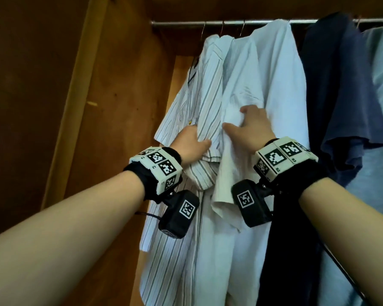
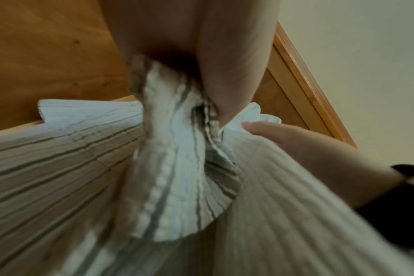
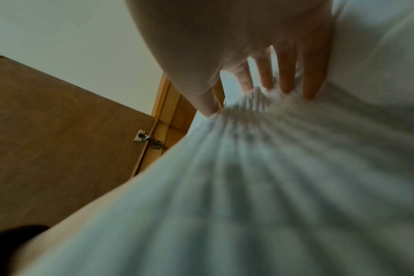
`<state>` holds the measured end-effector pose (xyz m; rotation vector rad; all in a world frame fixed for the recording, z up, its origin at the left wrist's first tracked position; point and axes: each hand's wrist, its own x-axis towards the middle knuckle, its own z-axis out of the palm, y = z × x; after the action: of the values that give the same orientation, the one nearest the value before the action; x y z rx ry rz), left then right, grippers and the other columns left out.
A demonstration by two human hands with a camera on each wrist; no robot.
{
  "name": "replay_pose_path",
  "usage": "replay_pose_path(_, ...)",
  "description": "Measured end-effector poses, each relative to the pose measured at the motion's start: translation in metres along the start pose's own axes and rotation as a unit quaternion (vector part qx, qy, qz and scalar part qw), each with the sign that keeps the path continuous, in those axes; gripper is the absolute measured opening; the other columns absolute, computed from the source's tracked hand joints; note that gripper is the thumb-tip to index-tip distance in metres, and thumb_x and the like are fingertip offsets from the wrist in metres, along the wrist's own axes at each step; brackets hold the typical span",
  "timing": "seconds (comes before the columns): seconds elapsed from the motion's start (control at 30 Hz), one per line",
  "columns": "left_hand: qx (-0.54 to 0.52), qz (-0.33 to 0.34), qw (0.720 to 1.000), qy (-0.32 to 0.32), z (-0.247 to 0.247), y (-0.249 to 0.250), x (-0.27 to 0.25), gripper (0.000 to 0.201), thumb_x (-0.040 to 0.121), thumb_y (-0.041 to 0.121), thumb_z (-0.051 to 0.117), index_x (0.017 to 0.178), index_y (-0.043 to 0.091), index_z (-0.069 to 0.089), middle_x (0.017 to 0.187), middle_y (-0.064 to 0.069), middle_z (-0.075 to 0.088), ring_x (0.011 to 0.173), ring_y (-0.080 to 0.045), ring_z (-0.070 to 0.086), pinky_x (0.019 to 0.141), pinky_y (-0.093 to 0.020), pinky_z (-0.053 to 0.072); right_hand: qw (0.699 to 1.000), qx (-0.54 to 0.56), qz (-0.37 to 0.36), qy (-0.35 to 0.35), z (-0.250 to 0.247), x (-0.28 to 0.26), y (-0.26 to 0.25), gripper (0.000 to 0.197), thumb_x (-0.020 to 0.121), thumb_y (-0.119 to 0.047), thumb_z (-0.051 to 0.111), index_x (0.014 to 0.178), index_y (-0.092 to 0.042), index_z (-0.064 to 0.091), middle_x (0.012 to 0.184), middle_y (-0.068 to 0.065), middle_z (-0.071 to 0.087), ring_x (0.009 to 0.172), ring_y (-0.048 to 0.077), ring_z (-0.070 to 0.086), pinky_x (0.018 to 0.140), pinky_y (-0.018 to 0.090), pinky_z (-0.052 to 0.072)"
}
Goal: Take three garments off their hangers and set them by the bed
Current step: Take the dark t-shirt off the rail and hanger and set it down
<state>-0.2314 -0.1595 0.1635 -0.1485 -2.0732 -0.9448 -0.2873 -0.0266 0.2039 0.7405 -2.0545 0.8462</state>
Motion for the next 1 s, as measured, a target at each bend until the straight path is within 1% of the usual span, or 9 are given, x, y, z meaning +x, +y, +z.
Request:
replay_pose_path(0.13,0.046,-0.008,0.998,0.050,-0.012,-0.010,0.001,0.030,0.093,0.005,0.041,0.119,0.003,0.055,0.101,-0.011,0.062,0.091,-0.027,0.060,0.069,-0.027,0.048,0.998,-0.032,0.036,0.037,0.005,-0.002,0.014,0.084,0.077,-0.032,0.065,0.146,-0.012,0.021,0.151,0.012,0.023,0.139,0.033,0.025,0.115,0.035,0.020)
replay_pose_path(0.33,0.149,-0.107,0.967,0.176,-0.073,-0.057,0.001,0.037,0.091,0.004,0.039,0.128,-0.001,0.038,0.127,-0.027,0.052,0.115,-0.043,0.052,0.096,-0.048,0.044,0.994,-0.023,0.092,0.046,0.008,0.001,0.036,0.099,0.074,-0.027,0.070,0.149,-0.015,0.007,0.158,0.010,0.010,0.145,0.031,0.011,0.119,0.042,0.013)
replay_pose_path(0.53,0.091,-0.043,0.985,0.139,-0.088,-0.062,-0.008,0.084,0.085,-0.007,0.039,0.147,0.038,0.006,0.125,-0.017,0.053,0.105,-0.038,0.056,0.093,-0.050,0.048,0.992,0.054,0.108,0.030,0.003,0.000,0.029,0.096,0.077,-0.019,0.069,0.149,-0.014,0.006,0.155,0.009,0.023,0.140,0.029,0.030,0.114,0.036,0.026)
replay_pose_path(0.63,0.031,0.021,0.997,0.069,-0.073,-0.053,-0.013,0.094,0.083,-0.012,0.038,0.145,0.050,0.004,0.119,-0.010,0.050,0.088,-0.037,0.062,0.073,-0.047,0.056,0.992,0.050,0.118,-0.018,0.005,-0.004,0.020,0.082,0.084,-0.014,0.061,0.148,-0.012,0.010,0.149,0.017,0.033,0.132,0.034,0.041,0.108,0.037,0.034)
replay_pose_path(0.7,0.022,0.060,0.998,0.012,-0.057,-0.047,-0.013,0.092,0.082,-0.012,0.037,0.145,0.050,0.010,0.125,-0.013,0.049,0.098,-0.039,0.061,0.079,-0.050,0.055,0.994,0.017,0.092,-0.056,0.008,-0.008,0.010,0.072,0.088,-0.010,0.056,0.148,-0.010,0.016,0.146,0.019,0.038,0.131,0.035,0.041,0.105,0.036,0.035)
replay_pose_path(0.8,0.019,0.074,0.996,-0.039,-0.030,-0.032,-0.010,0.065,0.092,0.005,0.041,0.147,0.036,0.024,0.154,0.002,0.032,0.139,-0.017,0.036,0.105,-0.018,0.029,0.984,0.104,0.016,-0.147,0.012,-0.021,-0.005,0.056,0.089,-0.003,0.051,0.141,-0.013,0.034,0.133,0.011,0.053,0.121,0.025,0.052,0.101,0.032,0.041)
replay_pose_path(0.83,-0.006,0.064,0.997,-0.042,-0.022,-0.024,-0.011,0.055,0.095,0.023,0.044,0.146,0.034,0.027,0.154,0.005,0.033,0.141,-0.015,0.033,0.107,-0.018,0.025,0.967,0.158,-0.004,-0.198,0.012,-0.027,-0.009,0.051,0.090,-0.002,0.050,0.138,-0.014,0.039,0.126,0.009,0.056,0.115,0.022,0.054,0.098,0.032,0.043)
replay_pose_path(0.9,-0.058,0.036,0.997,-0.027,-0.008,-0.015,-0.009,0.069,0.083,0.056,0.049,0.144,0.030,0.029,0.148,0.005,0.042,0.136,-0.016,0.042,0.114,-0.030,0.030,0.938,0.225,-0.023,-0.262,0.008,-0.035,-0.013,0.044,0.092,-0.003,0.049,0.132,-0.018,0.045,0.120,0.009,0.061,0.104,0.017,0.056,0.093,0.036,0.047)
replay_pose_path(1.0,0.000,0.005,1.000,-0.002,0.000,-0.017,-0.005,0.076,0.081,0.042,0.063,0.143,0.026,0.023,0.141,-0.004,0.049,0.120,-0.024,0.054,0.102,-0.036,0.043,0.958,0.190,-0.084,-0.197,-0.007,-0.039,-0.013,0.028,0.090,-0.003,0.052,0.112,-0.020,0.056,0.109,0.000,0.062,0.098,0.012,0.057,0.092,0.034,0.047)
